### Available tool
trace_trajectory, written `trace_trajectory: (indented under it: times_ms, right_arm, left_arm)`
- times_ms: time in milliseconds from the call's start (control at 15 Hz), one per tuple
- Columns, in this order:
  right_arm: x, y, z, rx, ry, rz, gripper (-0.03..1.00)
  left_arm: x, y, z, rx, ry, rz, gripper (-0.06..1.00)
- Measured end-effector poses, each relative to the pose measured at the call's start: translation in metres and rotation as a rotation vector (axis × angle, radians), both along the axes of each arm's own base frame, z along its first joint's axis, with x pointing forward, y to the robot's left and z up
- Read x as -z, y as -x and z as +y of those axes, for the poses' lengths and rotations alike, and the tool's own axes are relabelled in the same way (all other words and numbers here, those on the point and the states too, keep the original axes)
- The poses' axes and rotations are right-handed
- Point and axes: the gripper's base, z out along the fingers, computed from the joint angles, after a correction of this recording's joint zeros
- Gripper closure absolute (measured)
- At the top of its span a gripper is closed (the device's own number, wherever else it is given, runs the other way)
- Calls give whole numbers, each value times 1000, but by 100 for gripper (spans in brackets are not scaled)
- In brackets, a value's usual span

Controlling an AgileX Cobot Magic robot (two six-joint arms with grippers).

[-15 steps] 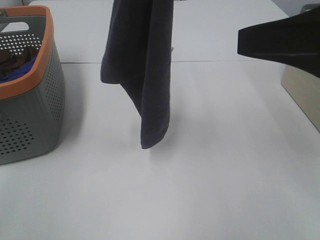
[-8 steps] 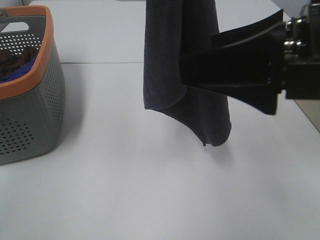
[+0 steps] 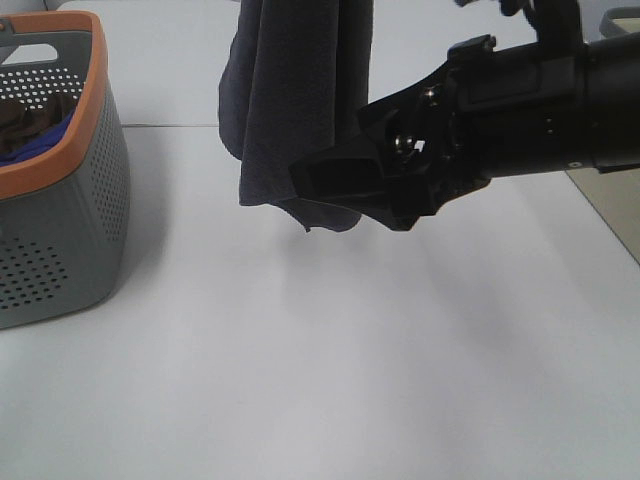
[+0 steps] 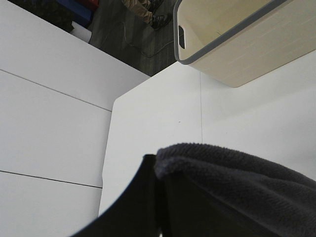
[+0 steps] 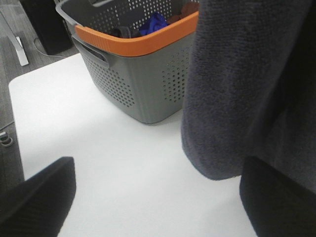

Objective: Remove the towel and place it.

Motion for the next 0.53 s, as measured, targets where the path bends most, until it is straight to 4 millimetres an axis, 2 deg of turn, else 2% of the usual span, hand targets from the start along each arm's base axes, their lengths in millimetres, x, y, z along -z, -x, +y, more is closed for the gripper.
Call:
trace_trajectory:
  times_ms: [267, 533]
  right_arm:
    - [10, -32, 13, -11, 90, -87, 18]
    - [3, -42, 25, -82, 50, -92, 19]
  left_arm:
    - [3, 2, 0, 16, -26, 32, 94]
    - [3, 2, 0, 16, -26, 32, 94]
